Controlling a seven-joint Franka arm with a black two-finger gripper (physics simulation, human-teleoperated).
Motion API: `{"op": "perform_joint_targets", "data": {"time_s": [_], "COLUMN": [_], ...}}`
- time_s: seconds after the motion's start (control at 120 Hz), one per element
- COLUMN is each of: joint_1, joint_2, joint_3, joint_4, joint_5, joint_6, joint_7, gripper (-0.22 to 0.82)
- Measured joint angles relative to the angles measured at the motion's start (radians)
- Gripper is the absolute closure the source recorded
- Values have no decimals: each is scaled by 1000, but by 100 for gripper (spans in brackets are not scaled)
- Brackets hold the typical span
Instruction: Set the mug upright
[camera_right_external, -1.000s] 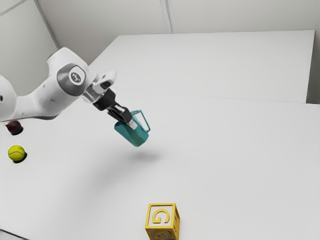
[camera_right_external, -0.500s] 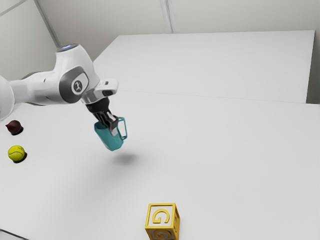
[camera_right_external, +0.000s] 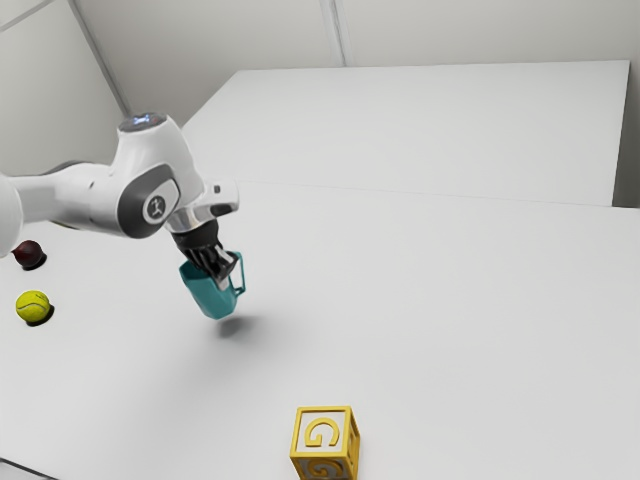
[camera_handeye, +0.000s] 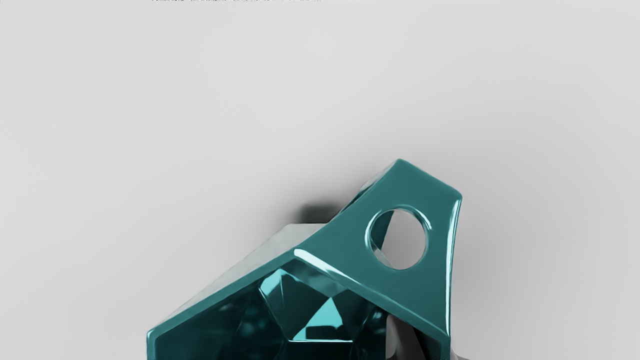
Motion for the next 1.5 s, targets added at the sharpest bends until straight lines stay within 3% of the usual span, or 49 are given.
{"op": "perform_joint_targets", "data": {"time_s": [0.383, 1.175, 1.5], "joint_1": [-1, -9, -14], "joint_2": [14, 74, 61], "joint_3": [0, 0, 0], "joint_4": [-45, -48, -47], "joint_5": [3, 2, 0], "joint_6": [115, 138, 137], "joint_7": [-89, -172, -181], "gripper": [78, 78, 47]}}
